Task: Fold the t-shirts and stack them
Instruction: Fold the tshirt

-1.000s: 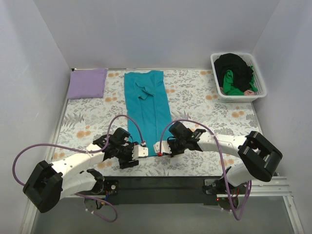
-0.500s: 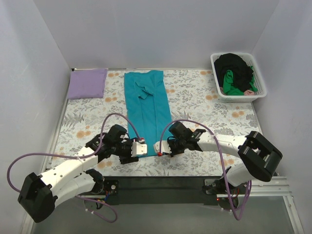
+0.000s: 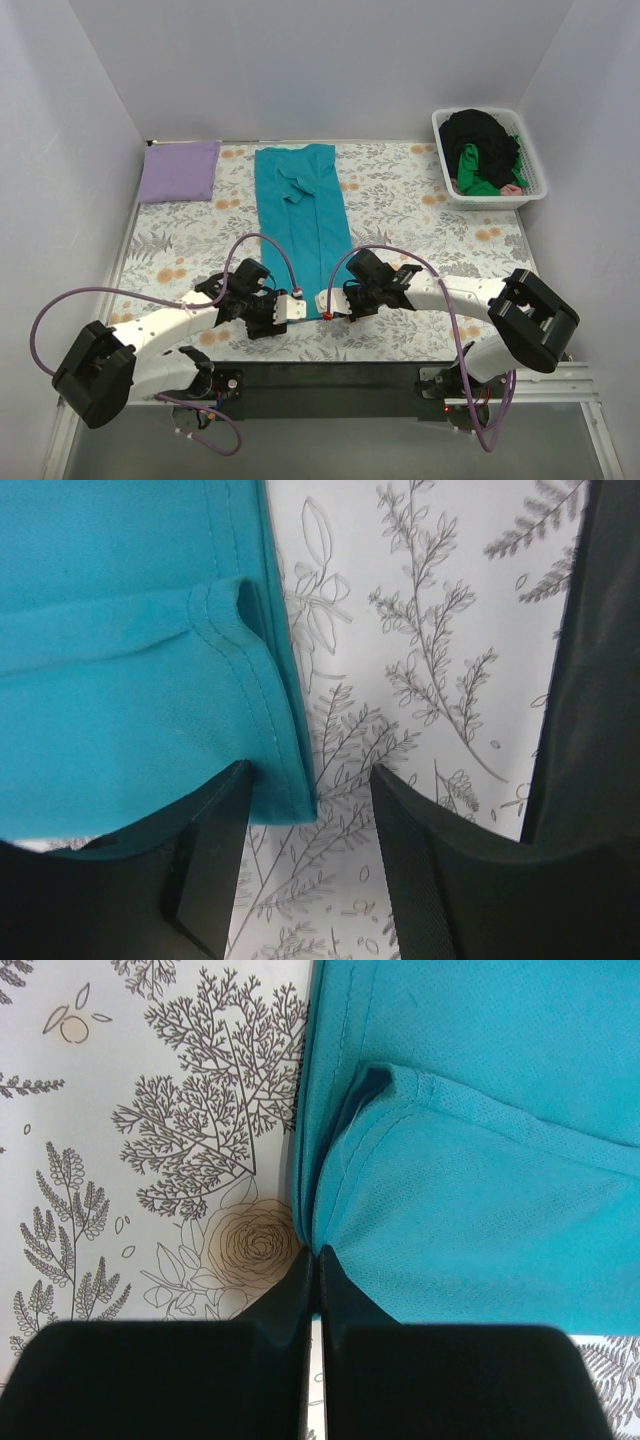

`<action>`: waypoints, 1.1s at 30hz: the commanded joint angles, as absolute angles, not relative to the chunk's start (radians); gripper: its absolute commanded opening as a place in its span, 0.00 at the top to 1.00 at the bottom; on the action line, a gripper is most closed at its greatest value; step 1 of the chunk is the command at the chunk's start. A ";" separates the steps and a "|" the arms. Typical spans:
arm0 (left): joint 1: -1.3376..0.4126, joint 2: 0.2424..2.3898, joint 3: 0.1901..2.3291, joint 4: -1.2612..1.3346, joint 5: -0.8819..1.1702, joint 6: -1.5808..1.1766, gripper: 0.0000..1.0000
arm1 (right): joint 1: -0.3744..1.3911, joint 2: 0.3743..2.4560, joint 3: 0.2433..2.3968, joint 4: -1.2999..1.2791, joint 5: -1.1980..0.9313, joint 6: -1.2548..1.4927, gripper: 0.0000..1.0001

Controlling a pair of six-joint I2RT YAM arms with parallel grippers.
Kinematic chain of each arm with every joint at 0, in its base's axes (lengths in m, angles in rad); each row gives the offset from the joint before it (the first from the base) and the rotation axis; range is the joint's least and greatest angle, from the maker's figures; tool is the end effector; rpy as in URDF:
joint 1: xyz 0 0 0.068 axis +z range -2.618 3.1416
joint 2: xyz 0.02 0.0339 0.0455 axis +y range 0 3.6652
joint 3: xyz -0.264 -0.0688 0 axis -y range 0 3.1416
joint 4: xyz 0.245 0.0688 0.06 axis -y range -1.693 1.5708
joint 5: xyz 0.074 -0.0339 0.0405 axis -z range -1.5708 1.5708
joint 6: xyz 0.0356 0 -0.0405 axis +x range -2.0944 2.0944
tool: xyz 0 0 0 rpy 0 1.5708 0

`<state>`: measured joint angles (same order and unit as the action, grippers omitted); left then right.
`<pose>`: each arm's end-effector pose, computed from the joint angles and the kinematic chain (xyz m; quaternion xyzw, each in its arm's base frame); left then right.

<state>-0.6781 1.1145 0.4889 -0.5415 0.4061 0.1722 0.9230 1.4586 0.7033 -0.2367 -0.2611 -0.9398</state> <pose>0.1308 -0.1234 0.1575 0.4326 0.8575 -0.2404 0.1407 0.1551 0.2202 0.1608 -0.7847 0.5372 0.1224 0.2840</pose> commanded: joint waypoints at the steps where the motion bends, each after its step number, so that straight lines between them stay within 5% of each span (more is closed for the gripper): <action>1: -0.684 1.140 0.456 -0.502 0.344 0.203 0.51 | 0.917 1.482 0.701 -0.324 -0.247 -0.917 0.99; 5: -0.687 1.192 0.445 -0.477 0.293 0.183 0.59 | 0.916 1.499 0.716 -0.340 -0.245 -0.896 0.99; 14: -0.692 1.187 0.440 -0.474 0.271 0.210 1.00 | 0.917 1.490 0.722 -0.354 -0.255 -0.879 0.99; 33: -0.690 0.946 0.693 -0.779 0.431 0.066 1.00 | 0.966 1.272 0.887 -0.603 -0.253 -0.791 0.99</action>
<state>-0.6918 0.9470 0.6395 -0.7406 0.4229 0.1265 0.9646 1.2778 0.8322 -0.5510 -0.2672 -0.8150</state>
